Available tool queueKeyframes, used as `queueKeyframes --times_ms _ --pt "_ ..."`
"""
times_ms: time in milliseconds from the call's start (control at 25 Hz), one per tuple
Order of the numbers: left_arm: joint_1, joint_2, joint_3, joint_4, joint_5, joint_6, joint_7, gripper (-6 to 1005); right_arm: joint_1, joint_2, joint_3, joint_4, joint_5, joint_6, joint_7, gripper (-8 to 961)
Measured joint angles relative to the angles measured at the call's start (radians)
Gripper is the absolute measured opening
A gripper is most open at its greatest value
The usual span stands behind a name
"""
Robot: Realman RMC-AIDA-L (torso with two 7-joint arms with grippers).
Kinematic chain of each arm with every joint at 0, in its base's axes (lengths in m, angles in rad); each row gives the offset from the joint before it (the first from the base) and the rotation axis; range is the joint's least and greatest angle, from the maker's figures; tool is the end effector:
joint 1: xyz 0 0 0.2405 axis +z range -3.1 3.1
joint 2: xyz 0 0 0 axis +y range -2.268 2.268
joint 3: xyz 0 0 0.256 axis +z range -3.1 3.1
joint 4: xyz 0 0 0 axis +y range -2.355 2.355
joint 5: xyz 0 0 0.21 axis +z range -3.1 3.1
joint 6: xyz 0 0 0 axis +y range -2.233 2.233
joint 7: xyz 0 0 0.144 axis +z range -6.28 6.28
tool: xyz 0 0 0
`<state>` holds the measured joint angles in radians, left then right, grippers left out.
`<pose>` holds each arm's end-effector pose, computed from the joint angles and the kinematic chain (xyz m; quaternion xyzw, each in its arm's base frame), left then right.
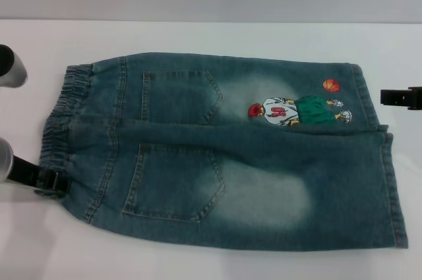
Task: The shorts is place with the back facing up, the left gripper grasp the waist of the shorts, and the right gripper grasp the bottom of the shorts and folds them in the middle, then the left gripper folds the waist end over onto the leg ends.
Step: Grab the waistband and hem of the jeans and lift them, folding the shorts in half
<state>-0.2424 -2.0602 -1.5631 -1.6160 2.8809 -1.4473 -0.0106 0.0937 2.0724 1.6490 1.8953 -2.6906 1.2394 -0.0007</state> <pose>-0.2550 0.3035 0.0261 -0.7426 -0.5346 0.1862 0.3578 0.2088 0.3072 0.0684 -0.7556 0.5082 0.0250 0.4124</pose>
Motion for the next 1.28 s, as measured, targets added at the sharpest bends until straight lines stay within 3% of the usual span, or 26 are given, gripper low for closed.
queueKeyframes --times_ms 1280 --pt "-0.016 0.000 0.012 0.024 0.000 -0.003 -0.003 609 0.008 -0.002 -0.011 -0.004 0.000 0.000 -0.013 720"
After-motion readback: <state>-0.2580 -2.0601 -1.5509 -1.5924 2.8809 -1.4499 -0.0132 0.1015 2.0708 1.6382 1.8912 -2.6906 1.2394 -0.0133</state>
